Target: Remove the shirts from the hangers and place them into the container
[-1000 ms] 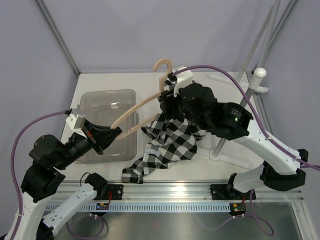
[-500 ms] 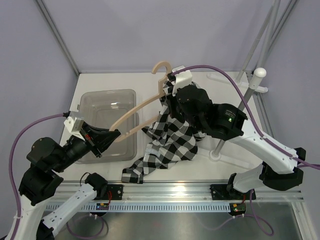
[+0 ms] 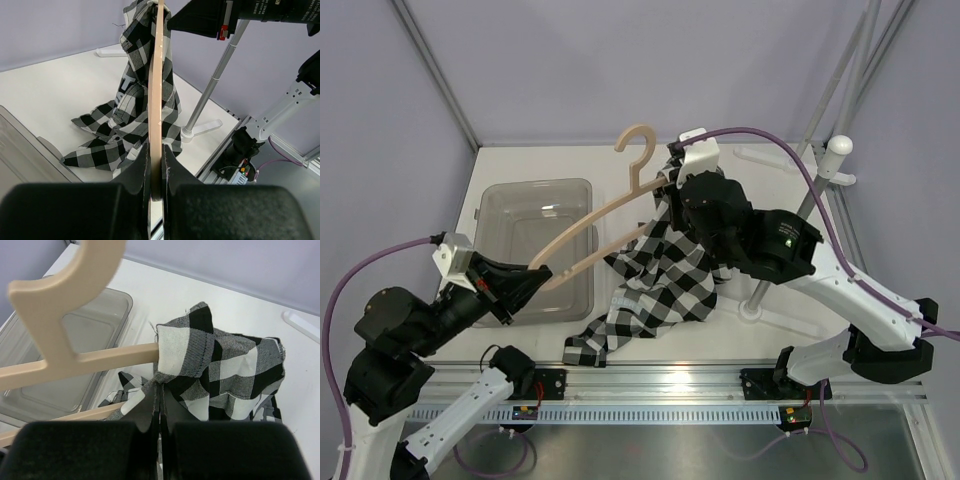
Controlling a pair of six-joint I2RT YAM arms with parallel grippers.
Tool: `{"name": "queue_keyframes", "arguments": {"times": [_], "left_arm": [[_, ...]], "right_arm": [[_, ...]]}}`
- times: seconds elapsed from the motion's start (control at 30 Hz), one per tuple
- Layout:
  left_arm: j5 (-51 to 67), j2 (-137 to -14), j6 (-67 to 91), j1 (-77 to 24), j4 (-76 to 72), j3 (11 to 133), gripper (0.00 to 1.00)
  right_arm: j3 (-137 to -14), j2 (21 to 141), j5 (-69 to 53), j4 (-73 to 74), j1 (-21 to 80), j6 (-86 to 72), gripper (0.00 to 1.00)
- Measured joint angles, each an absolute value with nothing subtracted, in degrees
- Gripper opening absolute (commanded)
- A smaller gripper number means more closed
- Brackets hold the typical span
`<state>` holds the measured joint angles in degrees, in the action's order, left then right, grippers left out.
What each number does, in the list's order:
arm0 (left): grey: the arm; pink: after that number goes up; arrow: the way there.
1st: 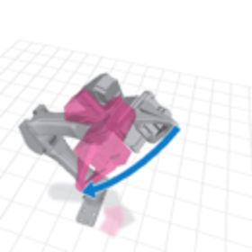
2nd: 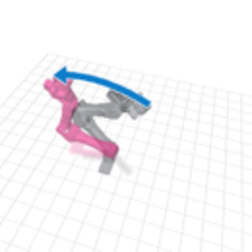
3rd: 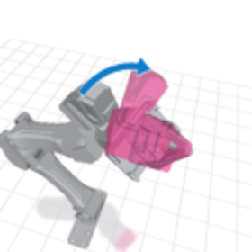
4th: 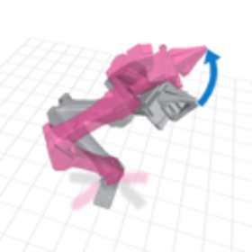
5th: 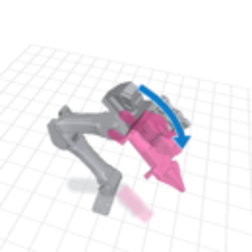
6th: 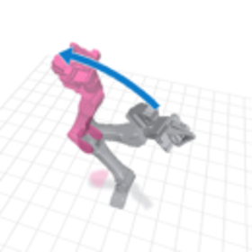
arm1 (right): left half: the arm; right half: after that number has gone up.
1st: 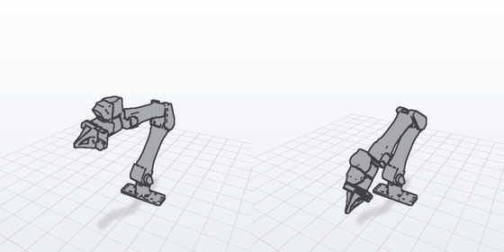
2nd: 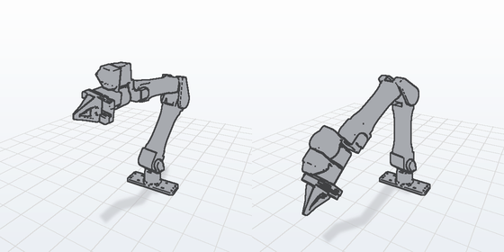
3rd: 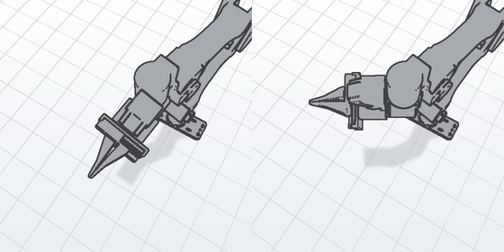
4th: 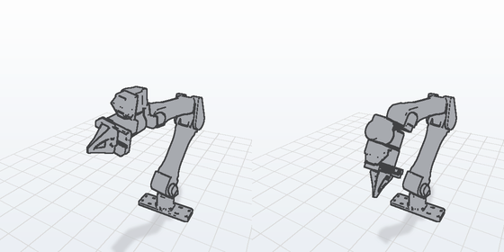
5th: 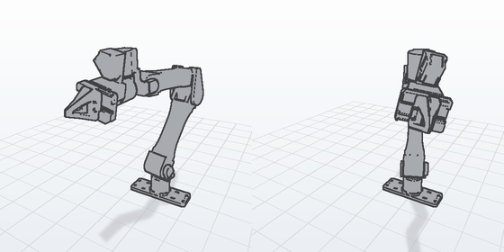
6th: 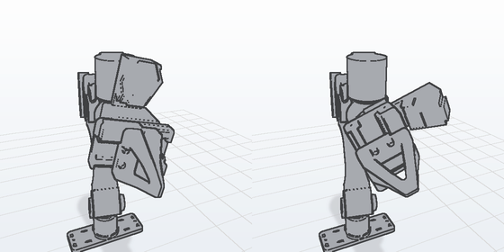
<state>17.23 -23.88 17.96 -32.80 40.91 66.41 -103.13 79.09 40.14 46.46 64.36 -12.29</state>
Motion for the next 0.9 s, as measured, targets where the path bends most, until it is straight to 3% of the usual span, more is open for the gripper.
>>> {"name": "queue_keyframes", "arguments": {"times": [0.5, 0.9], "left_arm": [[15.6, -21.1, 16.2, -32.8, 51.9, 80.7, 0.00], [15.7, -24.1, 16.0, -32.8, 51.0, 79.0, 0.00]], "right_arm": [[-93.8, 72.9, 47.5, 46.2, 64.4, -11.5, 0.00], [-84.9, 74.0, 49.2, 46.3, 64.4, -13.1, 0.00]]}}
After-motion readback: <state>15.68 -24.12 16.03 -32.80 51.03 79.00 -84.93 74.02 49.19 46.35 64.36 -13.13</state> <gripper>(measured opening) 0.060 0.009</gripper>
